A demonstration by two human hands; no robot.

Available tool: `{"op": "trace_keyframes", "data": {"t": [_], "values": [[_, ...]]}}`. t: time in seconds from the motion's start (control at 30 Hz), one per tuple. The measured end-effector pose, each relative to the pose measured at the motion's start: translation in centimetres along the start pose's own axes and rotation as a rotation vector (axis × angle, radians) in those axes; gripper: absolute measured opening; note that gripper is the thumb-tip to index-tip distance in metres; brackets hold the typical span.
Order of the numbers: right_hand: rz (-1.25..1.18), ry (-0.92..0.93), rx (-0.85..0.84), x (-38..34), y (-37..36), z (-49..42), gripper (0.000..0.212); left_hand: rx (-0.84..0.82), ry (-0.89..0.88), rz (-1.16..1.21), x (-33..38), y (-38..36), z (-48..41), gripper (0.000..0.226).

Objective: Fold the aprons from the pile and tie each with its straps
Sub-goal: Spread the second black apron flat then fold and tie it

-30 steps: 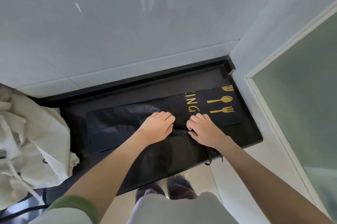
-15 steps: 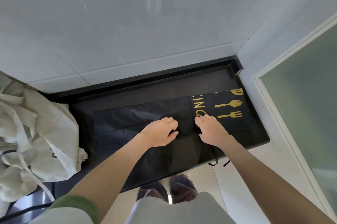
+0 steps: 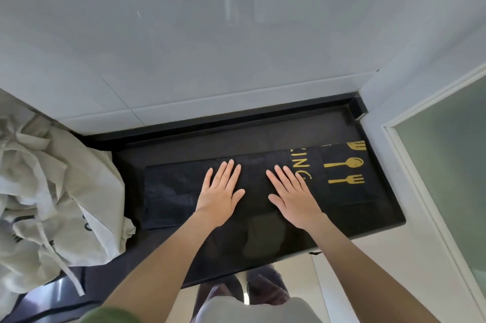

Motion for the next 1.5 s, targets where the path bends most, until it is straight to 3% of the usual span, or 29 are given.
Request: {"op": "trace_keyframes", "data": {"t": [0.1, 0.23, 0.4, 0.5, 0.6, 0.73, 0.83, 1.03, 1.17, 1.27, 1.33, 1.4, 1.5], "values": [[0.023, -0.042, 0.018, 1.8, 0.4, -0.1, 0.064, -0.011, 0.166, -0.013, -3.2, 0.0, 1.1, 0.058], [0.027, -0.082, 0.042, 1.3, 1.8, -0.4, 0.061, 0.042, 0.484, 0.106, -8.7, 0.1, 3.8, 0.062], [-0.103, 0.062, 0.244, -7.3, 4.5, -2.7, 0.068, 0.262, 0.886, 0.400, -12.6, 1.1, 7.7, 0.065], [-0.168, 0.228, 0.115, -14.8, 3.6, -4.2, 0.062, 0.205, 0.982, 0.621, -13.2, 1.4, 8.2, 0.064], [-0.132, 0.223, -0.069, -18.6, 1.5, -4.3, 0.065, 0.082, 1.065, 0.969, -13.9, 0.8, 7.9, 0.051], [-0.223, 0.163, -0.096, -18.9, 1.3, -4.5, 0.068, -0.076, 0.955, 0.973, -14.4, 1.5, 7.9, 0.039], [-0.305, 0.132, -0.030, -18.8, 2.6, -4.4, 0.066, -0.112, 0.932, 0.891, -14.4, 1.7, 8.1, 0.054], [-0.474, 0.090, 0.005, -20.0, 3.8, -4.4, 0.058, -0.135, 1.087, 1.344, -13.5, 1.8, 8.7, 0.079], [-0.642, 0.036, -0.046, -20.3, 4.1, -4.5, 0.049, -0.220, 0.942, 1.413, -13.3, 2.0, 7.8, 0.051], [-1.110, -0.060, -0.179, -20.1, 4.3, -4.4, 0.040, -0.103, 0.770, 1.404, -12.9, 2.7, 6.7, 0.039], [-1.378, -0.109, -0.275, -20.1, 4.6, -4.1, 0.038, -0.106, 0.633, 1.337, -11.7, 3.8, 6.0, 0.031], [-1.491, -0.113, -0.329, -19.6, 4.5, -4.0, 0.042, -0.140, 0.510, 1.246, -10.5, 4.6, 5.6, 0.036], [-1.380, -0.149, -0.261, -18.1, 3.8, -4.3, 0.033, -0.087, 0.287, 0.736, -10.1, 4.8, 5.2, 0.041]]}}
Point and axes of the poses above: each hand's wrist, its own z-axis away from the middle knuckle, its own y-axis out of the back of the hand, x = y × z, the point moved 6 cm from there along -z, towards the middle knuckle, and after that the axes turned 4 degrees about -z, right-handed, at the moved point
